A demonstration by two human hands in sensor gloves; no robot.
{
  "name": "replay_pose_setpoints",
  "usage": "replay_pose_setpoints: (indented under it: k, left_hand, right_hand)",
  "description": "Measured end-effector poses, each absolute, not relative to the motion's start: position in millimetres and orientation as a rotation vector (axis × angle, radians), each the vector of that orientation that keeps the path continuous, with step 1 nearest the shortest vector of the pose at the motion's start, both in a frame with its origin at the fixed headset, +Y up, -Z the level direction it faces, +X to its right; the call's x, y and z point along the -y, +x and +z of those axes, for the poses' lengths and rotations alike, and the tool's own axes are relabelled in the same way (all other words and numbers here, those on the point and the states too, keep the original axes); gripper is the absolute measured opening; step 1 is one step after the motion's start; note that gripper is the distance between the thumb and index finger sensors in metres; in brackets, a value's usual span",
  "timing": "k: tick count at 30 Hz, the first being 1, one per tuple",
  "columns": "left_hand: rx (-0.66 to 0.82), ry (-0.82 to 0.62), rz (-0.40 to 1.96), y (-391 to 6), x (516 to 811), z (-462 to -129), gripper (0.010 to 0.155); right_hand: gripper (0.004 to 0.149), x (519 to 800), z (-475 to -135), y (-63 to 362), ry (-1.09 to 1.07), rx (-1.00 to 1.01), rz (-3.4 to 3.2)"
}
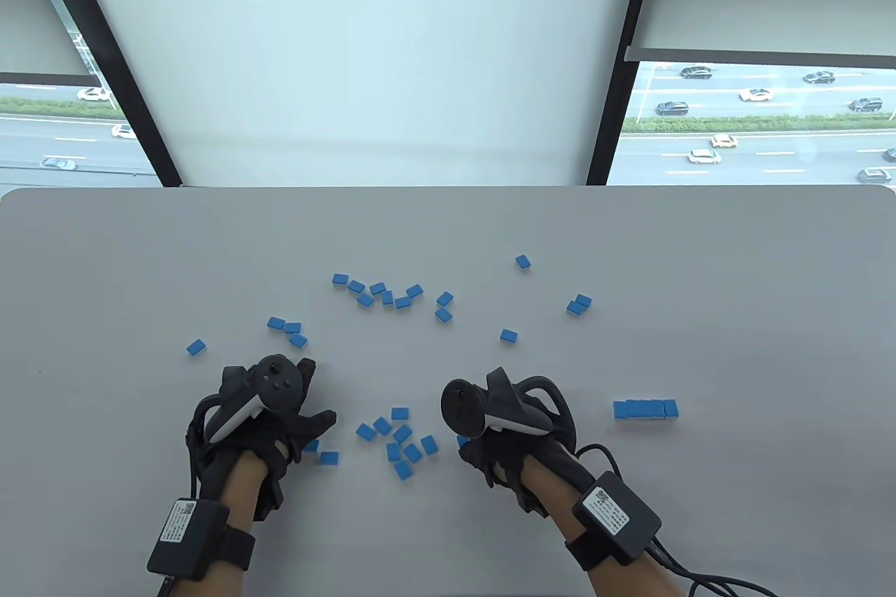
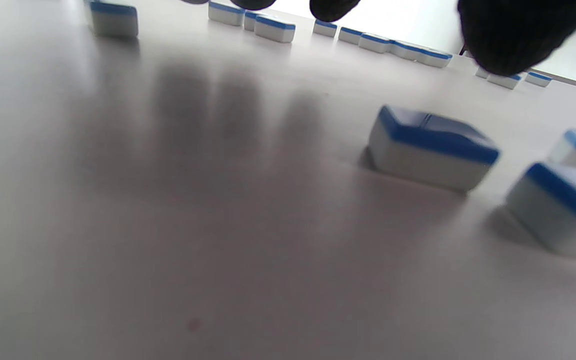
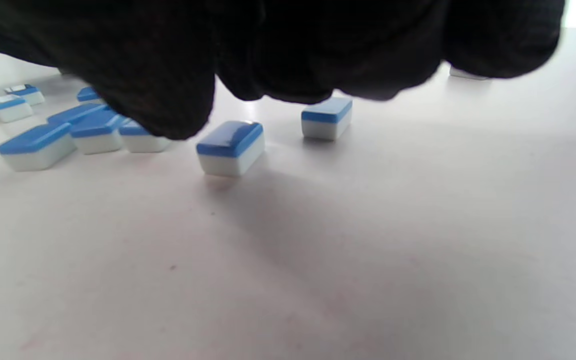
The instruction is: Build mahjong tile wall
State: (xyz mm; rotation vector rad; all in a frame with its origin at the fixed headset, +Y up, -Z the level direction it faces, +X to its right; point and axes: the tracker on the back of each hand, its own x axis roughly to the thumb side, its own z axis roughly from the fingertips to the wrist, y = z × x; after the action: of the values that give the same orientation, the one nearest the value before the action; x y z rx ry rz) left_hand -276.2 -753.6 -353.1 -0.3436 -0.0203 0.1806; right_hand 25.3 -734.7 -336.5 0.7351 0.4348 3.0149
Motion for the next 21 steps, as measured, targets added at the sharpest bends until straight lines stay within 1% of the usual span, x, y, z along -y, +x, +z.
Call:
replay_pose_setpoints:
  k: [4, 9, 15, 17, 21]
  left_hand:
    - [0.023, -0.342, 0.176, -275.6, 753.5, -354.0, 0.089]
    - [0.018, -0.339, 0.178, -276.7, 753.4, -354.5, 0.089]
    - [0.011, -0.332, 0.180, -278.4, 752.7, -354.1, 0.089]
    - [0.011, -0.335, 0.179, -278.4, 753.2, -353.9, 0.089]
    - [0.014, -0.337, 0.178, -278.0, 753.5, -354.1, 0.089]
  right_hand:
    - [0.066, 739.6, -335.6, 22.4, 0.756, -0.432, 3.084]
    - [0.064, 748.5, -336.2, 18.6, 0.767, -0.475, 3.094]
    - [0.060, 748.8, -334.1, 13.9, 0.785, -0.444, 3.104]
    - [0.060, 746.5, -335.6, 16.1, 0.766, -0.430, 3.075]
    - [0.060, 733.8, -339.1, 24.0, 0.718, -0.329, 3.042]
